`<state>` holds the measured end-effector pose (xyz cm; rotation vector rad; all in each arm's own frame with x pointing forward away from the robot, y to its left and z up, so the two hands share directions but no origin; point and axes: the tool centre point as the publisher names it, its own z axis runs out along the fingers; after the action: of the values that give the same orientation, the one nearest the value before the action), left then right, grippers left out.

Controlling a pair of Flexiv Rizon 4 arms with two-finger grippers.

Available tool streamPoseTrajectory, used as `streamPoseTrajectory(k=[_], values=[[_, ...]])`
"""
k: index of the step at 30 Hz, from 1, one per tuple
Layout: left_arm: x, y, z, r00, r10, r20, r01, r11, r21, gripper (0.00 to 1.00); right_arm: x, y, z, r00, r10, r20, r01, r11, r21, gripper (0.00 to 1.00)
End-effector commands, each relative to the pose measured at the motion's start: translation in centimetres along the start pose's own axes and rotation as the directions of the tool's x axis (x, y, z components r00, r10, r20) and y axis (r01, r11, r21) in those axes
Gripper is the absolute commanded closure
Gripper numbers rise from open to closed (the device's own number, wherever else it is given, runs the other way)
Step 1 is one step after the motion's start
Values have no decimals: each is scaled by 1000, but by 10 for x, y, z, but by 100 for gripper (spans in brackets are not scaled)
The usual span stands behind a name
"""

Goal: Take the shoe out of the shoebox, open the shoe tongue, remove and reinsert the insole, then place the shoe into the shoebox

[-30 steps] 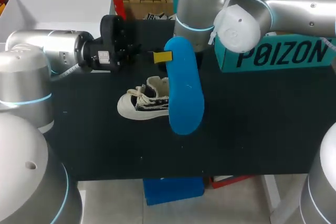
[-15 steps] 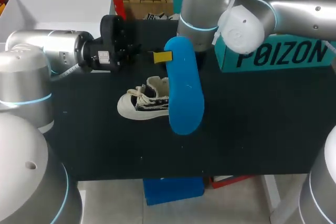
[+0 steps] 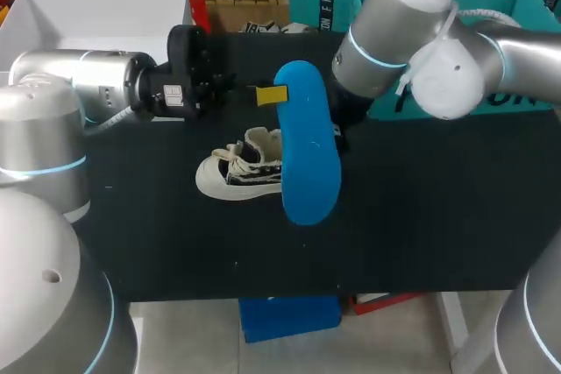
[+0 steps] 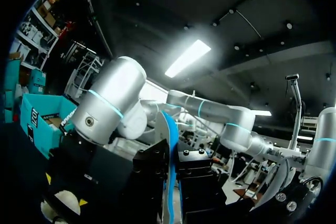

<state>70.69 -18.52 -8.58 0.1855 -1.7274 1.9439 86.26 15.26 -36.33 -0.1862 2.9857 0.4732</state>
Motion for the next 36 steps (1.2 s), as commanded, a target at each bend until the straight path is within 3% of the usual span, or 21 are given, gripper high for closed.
streamPoseTrajectory(k=[1, 14, 29, 36], values=[[1, 1, 1, 1000, 1, 6, -1, 1000, 0, 100, 7, -11, 0, 1000, 1, 30, 4, 988, -157, 0], [1, 1, 1, 1000, 1, 6, -1, 1000, 0, 100, 9, -25, 11, 998, 55, 28, -42, 941, -335, 0], [1, 1, 1, 1000, 1, 6, -1, 1000, 0, 100, 11, -41, 33, 993, 115, -5, -105, 888, -448, 0], [1, 1, 1, 1000, 1, 6, -1, 1000, 0, 100, 9, -46, 45, 991, 128, -27, -125, 878, -462, 0]])
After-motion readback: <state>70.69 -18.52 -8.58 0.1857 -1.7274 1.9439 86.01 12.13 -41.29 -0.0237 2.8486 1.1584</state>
